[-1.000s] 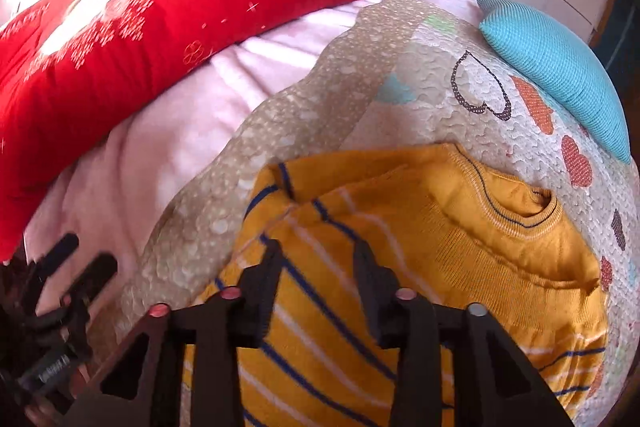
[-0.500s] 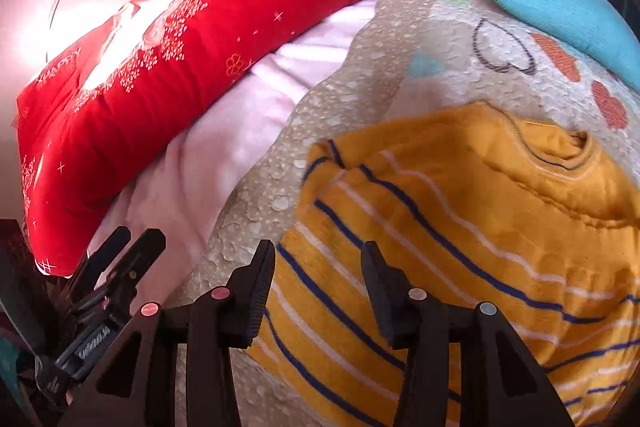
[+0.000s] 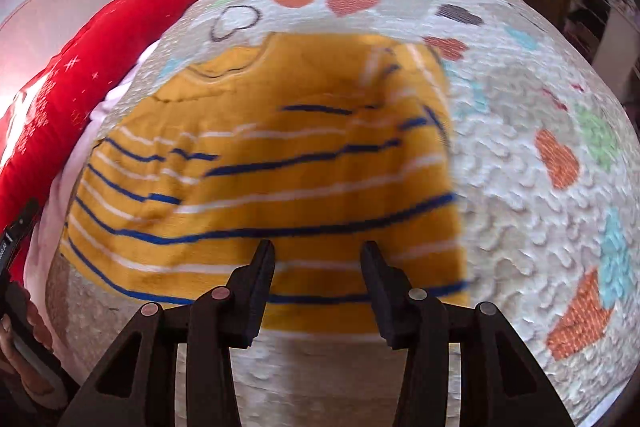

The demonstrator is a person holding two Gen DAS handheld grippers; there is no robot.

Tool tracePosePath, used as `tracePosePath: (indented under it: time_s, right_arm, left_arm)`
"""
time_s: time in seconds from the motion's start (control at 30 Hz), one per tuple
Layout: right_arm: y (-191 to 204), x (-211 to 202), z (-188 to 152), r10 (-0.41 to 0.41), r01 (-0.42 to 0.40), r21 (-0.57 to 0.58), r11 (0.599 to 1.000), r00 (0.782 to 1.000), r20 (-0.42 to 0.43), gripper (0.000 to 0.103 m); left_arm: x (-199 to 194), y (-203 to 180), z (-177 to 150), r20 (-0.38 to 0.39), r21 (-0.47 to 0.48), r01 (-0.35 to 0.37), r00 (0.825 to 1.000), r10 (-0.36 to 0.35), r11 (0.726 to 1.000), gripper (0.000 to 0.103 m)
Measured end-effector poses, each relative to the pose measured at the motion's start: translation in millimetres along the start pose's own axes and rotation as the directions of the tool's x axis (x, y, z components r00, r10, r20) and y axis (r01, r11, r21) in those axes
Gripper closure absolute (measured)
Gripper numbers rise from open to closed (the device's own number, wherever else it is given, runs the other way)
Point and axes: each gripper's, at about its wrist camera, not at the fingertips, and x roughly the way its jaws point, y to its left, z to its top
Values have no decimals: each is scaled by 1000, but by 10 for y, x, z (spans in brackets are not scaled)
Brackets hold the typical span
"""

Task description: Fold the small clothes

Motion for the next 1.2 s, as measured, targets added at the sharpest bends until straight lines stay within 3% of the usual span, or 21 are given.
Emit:
tracePosePath:
  time_s: [0.13, 0.23, 0.33, 0.37, 0.5, 0.63, 0.67, 0.73, 0.8, 0.9, 1.07, 1.13, 1.2]
  right_arm:
    - [-503, -146, -120, -58, 57, 100, 993, 998, 13, 55]
    - [-770, -376, -199, -12, 0, 178, 984, 998, 67, 54]
    - [-946, -542, -244, 37, -70, 262, 962, 991, 127, 34]
    - [-1003, -547, -266, 66, -103, 293, 951, 989, 135, 31]
    - [-999, -352, -319, 159, -189, 343, 920, 981, 113, 31]
    - [-779, -45, -281, 166, -182, 323, 929, 983, 75, 32]
    - [-720, -21, -266, 158, -176, 312, 934, 984, 83, 45]
    - [-648, 28, -226, 254, -262, 303, 916, 965, 67, 90]
    - [-628, -67, -205, 219, -234, 279, 931, 972, 83, 91]
    - [-717, -175, -187, 79, -93, 279, 956, 995, 62, 94]
    - [-855, -181, -176, -78, 74, 281, 957, 997, 3, 93]
    - [-882, -335, -176, -37, 20, 299, 954, 998, 52, 93]
    - [-828, -578, -143, -70, 28, 294, 955, 989, 134, 90]
  left_arm:
    - [26, -52, -25, -8, 12, -2, 1000, 2, 1000, 13]
    - [43, -69, -41, -11, 18, -6, 1000, 6, 1000, 13]
    - [69, -78, -51, -22, 17, -2, 1000, 2, 1000, 13]
    - [77, -78, -56, -26, 14, 2, 1000, -2, 1000, 13]
    - [100, -98, -74, -44, 0, 39, 998, -39, 999, 13]
    - [138, -175, -113, -55, 12, 51, 997, -50, 999, 13]
    - [152, -193, -126, -62, 17, 52, 997, -51, 999, 13]
    - [168, -215, -147, -68, 24, 50, 996, -48, 998, 13]
    - [169, -219, -149, -67, 26, 45, 997, -43, 999, 13]
    - [165, -193, -135, -66, 19, 41, 997, -40, 999, 13]
    - [146, -150, -108, -63, 3, 44, 997, -44, 999, 13]
    - [145, -141, -104, -62, 0, 39, 997, -39, 999, 13]
    - [151, -140, -108, -66, -5, 38, 997, -38, 999, 13]
